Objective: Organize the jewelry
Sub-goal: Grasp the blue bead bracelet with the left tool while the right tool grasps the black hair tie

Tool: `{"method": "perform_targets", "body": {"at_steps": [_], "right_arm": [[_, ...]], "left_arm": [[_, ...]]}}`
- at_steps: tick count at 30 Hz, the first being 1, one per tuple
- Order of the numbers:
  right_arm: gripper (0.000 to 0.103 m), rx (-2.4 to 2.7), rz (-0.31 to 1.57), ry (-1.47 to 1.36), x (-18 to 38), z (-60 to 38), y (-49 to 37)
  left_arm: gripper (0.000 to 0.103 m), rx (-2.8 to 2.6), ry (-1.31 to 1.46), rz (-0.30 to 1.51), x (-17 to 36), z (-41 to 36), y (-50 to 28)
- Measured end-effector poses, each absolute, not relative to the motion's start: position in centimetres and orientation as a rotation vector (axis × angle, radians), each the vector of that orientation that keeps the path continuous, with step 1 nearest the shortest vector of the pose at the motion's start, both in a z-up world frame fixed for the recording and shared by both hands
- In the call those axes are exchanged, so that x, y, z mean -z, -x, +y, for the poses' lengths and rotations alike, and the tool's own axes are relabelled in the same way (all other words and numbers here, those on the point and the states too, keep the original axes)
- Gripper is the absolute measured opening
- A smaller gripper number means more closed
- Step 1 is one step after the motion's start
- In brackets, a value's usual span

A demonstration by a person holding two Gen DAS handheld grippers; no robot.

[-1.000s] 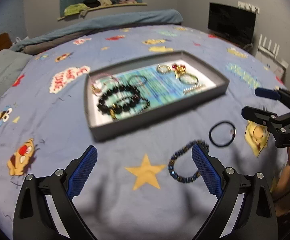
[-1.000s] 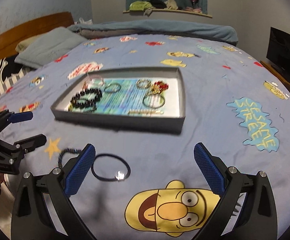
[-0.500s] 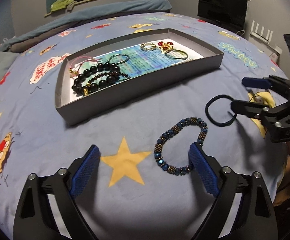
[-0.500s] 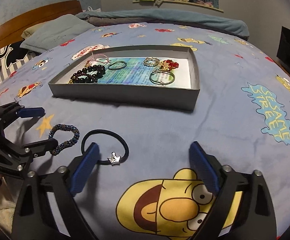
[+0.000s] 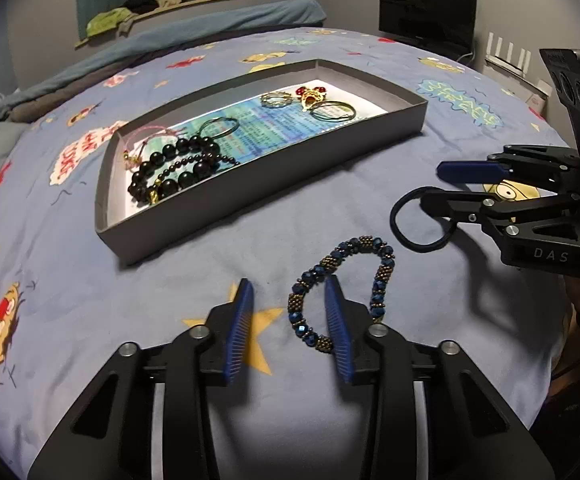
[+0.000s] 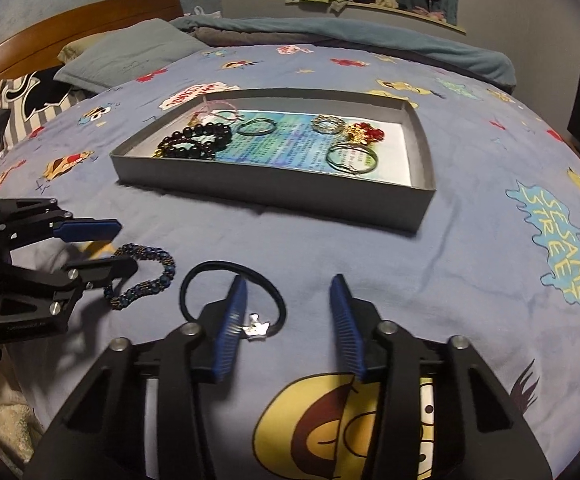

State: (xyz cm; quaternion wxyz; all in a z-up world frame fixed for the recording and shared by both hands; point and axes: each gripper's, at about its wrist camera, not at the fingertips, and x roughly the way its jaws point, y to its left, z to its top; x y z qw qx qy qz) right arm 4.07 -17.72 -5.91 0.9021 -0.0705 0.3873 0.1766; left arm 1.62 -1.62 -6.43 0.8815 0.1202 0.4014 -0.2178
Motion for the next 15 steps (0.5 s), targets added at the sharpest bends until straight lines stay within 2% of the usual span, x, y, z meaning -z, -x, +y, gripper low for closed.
{"method": "perform_targets", "body": {"at_steps": [8, 15], "right_arm": [[0.026, -0.370, 0.801, 0.180, 6.54, -17.07, -4.07], [0.018, -0.387, 0.789, 0.191, 6.54, -17.02, -4.10]], "left_arm": [[0.034, 0.450, -0.266, 0.839, 7.21, -2.34, -2.22], [0.019, 0.447, -0.285, 0.825, 7.13, -2.68, -2.22]]}}
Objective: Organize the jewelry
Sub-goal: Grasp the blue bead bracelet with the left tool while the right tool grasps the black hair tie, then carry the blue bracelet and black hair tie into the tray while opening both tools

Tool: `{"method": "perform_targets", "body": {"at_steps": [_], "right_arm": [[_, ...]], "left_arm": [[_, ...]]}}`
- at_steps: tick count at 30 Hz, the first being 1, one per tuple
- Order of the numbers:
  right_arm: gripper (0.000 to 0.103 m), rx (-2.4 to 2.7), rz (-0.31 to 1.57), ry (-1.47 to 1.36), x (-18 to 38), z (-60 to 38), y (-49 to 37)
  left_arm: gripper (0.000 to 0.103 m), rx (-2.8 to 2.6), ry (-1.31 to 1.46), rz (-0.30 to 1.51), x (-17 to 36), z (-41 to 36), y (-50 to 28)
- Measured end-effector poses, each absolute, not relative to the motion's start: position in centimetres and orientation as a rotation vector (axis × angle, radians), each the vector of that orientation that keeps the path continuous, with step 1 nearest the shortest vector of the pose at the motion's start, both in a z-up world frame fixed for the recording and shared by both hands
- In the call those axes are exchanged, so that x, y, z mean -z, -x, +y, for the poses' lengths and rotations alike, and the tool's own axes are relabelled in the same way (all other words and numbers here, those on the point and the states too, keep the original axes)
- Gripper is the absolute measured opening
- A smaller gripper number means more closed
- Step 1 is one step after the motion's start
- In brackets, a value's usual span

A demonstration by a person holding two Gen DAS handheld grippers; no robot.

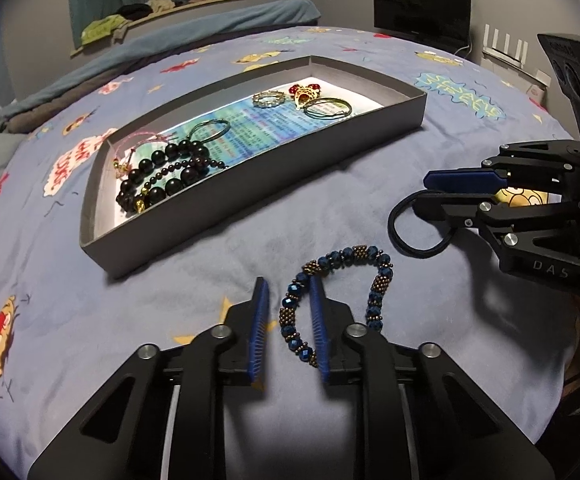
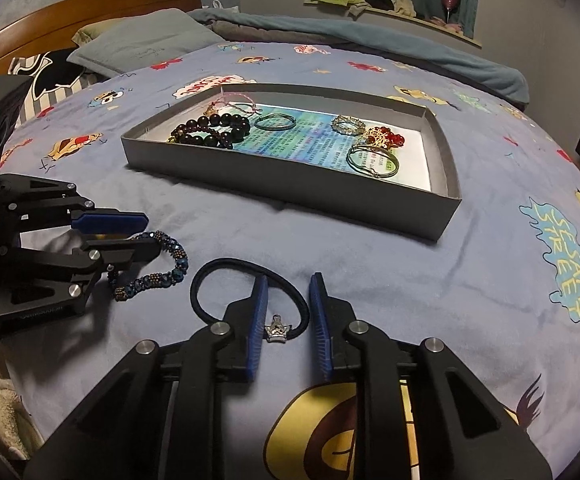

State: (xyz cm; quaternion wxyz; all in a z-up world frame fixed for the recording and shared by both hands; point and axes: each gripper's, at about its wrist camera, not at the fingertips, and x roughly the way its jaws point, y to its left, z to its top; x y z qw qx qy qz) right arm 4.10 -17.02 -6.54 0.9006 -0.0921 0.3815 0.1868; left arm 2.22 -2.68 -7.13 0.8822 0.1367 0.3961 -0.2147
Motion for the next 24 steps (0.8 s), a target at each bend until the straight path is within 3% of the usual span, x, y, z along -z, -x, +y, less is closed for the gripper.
{"method": "perform_targets", "body": {"at_steps": [5, 8, 9, 24], "right_arm": [[0.013, -0.394, 0.780, 0.188, 6.4, -17.0, -4.0], [0.009, -0.400, 0.772, 0.186, 6.2, -17.0, -3.8], [0.003, -0.403, 0.766, 0.184, 6.1, -17.0, -3.7], [0.003, -0.406, 0.725, 0.145, 5.0, -17.6, -3.1]], "left_arm": [[0.009, 0.446, -0.280, 0.823, 7.0, -2.4, -2.2], [0.008, 0.447, -0.265, 0.821, 6.7, -2.1, -2.3], [0.008, 0.447, -0.259, 0.819, 6.5, -1.9, -2.3], [0.008, 0.456, -0.214, 0.754, 4.2, -0.3, -1.3]]}}
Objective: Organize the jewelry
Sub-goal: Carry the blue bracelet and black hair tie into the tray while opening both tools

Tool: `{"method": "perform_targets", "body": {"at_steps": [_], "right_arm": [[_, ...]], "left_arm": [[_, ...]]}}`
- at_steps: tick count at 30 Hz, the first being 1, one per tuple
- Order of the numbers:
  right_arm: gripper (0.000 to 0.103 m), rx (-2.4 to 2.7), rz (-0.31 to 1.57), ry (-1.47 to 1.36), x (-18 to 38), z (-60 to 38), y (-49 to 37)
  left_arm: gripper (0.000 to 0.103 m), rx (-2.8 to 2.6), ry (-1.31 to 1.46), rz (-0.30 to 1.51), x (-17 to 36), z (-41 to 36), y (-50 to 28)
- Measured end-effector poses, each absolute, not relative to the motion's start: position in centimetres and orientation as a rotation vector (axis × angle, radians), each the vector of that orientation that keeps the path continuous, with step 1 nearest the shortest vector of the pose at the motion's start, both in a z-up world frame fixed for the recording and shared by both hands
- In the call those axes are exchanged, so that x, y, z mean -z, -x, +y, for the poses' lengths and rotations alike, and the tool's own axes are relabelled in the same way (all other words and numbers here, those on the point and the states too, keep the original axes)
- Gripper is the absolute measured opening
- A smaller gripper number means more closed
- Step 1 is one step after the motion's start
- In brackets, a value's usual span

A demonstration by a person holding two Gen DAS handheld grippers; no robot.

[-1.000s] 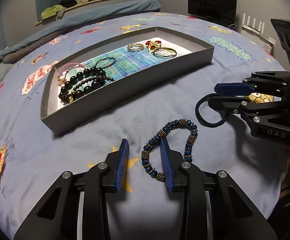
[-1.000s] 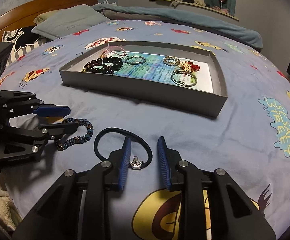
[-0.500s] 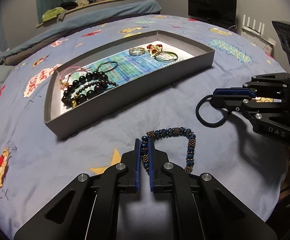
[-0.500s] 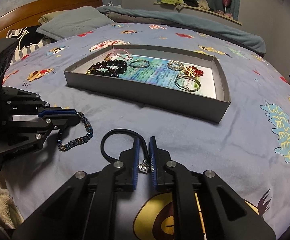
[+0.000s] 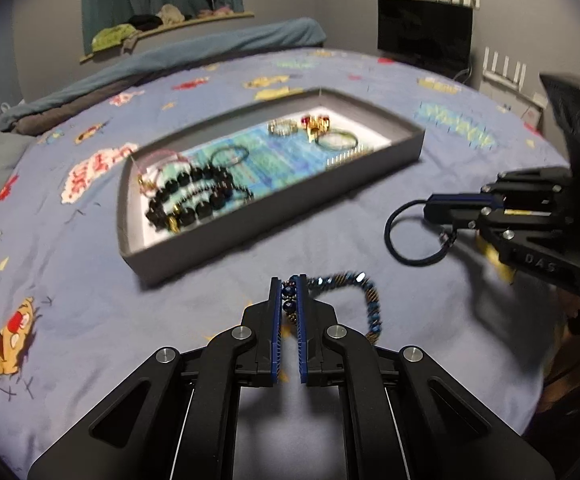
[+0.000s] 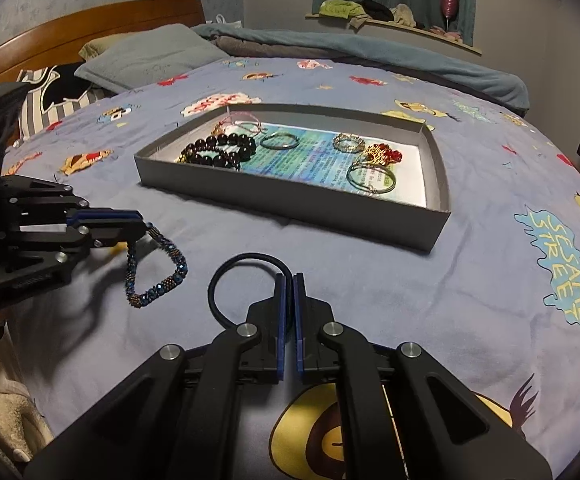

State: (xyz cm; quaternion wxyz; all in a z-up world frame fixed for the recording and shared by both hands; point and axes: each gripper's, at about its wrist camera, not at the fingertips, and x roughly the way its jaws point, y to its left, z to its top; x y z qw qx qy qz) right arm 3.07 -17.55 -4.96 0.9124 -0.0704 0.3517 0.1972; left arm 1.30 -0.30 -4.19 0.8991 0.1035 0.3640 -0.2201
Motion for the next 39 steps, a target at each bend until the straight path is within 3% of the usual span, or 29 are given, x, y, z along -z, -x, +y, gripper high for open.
{"method": "perform_targets", "body": {"at_steps": [12, 23, 39], "right_arm": [[0.003, -0.379, 0.607, 0.092, 0.3, -18.1, -3.6], [0.003, -0.281, 0.561, 0.044, -3.2, -19.0, -10.7], [0.003, -0.314, 0.681, -0.002, 2.0, -18.4, -16.2]], "left_arm": [[0.008, 0.491, -0.191, 0.695, 0.0, -0.2, -1.5], [0.008, 0.486, -0.224, 0.613, -4.9, -1.3, -6.1], [0.008, 0.530, -0.105, 0.767, 1.3, -3.9, -14.9]]}}
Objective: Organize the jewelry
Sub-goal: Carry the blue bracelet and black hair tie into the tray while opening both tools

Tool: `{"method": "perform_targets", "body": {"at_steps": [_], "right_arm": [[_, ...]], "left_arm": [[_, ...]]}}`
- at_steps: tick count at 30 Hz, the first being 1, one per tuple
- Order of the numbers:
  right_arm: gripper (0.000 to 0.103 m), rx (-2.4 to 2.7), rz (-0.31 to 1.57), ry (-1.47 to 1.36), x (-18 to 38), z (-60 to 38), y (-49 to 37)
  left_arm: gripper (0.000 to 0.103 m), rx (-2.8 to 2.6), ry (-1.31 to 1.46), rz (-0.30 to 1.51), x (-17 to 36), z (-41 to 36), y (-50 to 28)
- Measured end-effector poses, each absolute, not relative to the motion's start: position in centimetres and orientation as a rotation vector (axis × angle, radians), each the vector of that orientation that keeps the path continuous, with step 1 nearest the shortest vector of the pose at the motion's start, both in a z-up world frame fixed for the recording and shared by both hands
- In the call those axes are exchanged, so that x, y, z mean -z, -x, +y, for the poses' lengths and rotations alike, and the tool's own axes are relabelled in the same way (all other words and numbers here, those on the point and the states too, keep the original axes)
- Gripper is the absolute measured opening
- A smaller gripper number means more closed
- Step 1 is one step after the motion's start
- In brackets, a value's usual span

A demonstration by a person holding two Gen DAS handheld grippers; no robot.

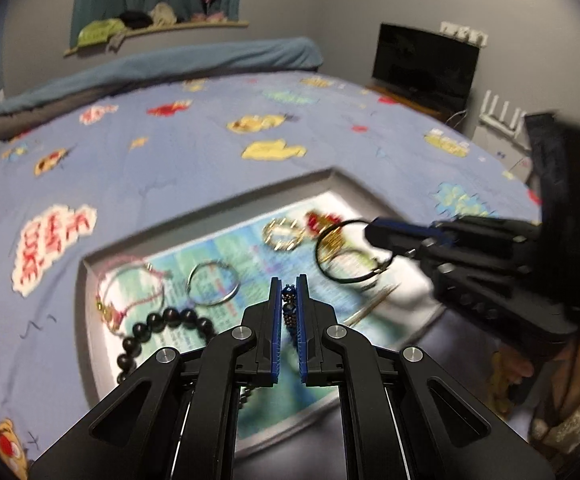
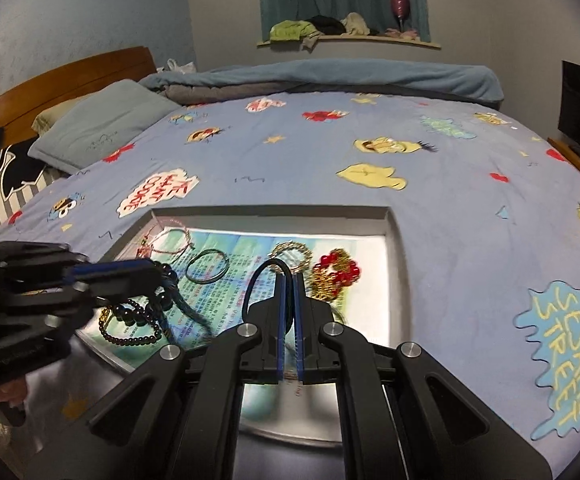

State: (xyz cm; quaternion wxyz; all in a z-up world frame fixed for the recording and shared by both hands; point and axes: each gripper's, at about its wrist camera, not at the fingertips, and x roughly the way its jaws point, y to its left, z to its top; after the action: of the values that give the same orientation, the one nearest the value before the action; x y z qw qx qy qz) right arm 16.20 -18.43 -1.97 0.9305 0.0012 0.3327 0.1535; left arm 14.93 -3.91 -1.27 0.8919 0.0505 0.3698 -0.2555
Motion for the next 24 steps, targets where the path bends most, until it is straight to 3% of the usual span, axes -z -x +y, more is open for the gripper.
{"method": "perform_targets", "body": {"at_steps": [24], "right_arm": [[0.005, -0.326, 0.805, 0.018, 5.1, -15.3, -20.4]], "left_arm": [[0.008, 0.487, -0.097, 0.890, 5.7, -2.7, -17.9]]}}
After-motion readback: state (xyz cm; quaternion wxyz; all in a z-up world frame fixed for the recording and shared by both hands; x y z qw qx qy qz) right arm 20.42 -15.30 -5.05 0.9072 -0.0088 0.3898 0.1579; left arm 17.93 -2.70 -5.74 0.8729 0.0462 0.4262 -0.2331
